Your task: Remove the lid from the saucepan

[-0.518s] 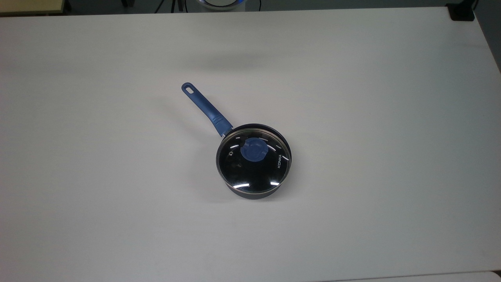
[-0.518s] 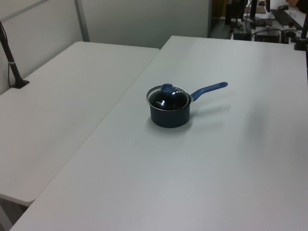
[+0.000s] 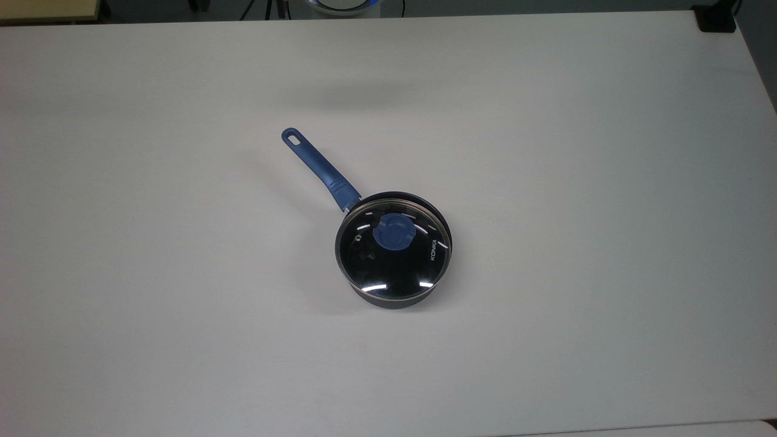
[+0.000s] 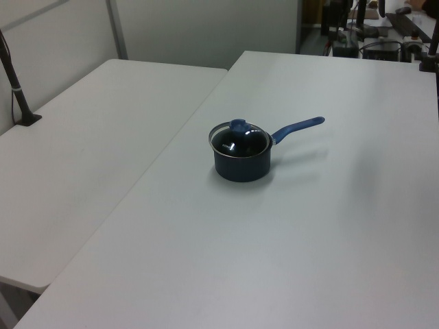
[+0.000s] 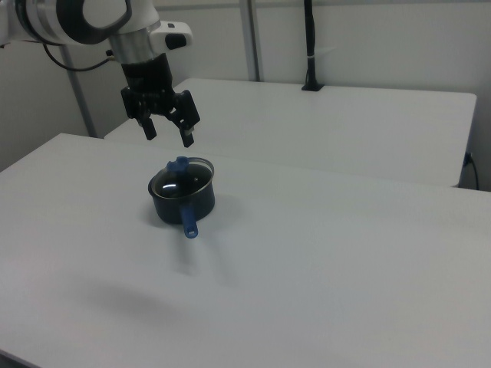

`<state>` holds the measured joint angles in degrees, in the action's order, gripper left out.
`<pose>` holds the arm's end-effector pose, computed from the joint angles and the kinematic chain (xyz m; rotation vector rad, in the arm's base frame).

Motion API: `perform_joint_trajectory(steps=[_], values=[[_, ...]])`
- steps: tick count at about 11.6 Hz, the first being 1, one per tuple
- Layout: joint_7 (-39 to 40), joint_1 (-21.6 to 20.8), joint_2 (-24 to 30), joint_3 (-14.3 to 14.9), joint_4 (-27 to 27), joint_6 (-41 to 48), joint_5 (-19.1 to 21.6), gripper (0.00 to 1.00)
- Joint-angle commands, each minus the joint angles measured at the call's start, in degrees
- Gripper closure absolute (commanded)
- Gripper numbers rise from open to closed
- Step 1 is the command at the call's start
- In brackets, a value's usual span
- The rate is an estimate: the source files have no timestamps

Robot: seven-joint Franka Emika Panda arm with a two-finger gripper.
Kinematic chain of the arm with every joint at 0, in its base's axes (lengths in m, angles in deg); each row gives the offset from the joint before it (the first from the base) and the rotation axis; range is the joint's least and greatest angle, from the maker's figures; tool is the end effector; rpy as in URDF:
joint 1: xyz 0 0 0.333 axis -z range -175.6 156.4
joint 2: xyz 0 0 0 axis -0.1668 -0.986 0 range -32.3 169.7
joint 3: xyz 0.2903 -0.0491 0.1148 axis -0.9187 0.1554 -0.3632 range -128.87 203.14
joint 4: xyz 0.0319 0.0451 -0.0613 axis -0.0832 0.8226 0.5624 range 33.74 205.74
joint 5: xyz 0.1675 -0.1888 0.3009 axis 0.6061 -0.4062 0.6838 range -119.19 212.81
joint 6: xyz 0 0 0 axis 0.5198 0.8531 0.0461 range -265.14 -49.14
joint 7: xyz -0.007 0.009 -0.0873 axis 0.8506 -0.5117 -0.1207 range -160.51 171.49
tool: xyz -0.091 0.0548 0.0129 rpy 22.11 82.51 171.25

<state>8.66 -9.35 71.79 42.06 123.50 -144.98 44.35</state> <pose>0.5432 -0.0548 0.6306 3.0959 -0.0514 0.1076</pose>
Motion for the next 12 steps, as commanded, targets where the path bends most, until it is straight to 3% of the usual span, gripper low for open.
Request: perform_joint_trajectory(steps=[1, 5, 8, 9, 10, 12], values=[[0.79, -0.69, 1.04, 0.43, 1.77, -1.57, 0.71, 0.0], [1.66, -0.16, 0.95, 0.43, 1.6, -1.57, 0.71, 0.0], [12.87, -0.51, -1.67, 0.43, 1.34, -1.75, 0.09, 0.0], [12.74, -0.69, -2.82, -0.09, 0.73, -3.06, -0.17, 0.0], [10.13, -0.77, -3.61, -0.18, 0.72, -6.11, 0.78, 0.0], [-2.92, -2.34, -6.32, -0.45, 0.63, -13.58, 1.58, 0.0]])
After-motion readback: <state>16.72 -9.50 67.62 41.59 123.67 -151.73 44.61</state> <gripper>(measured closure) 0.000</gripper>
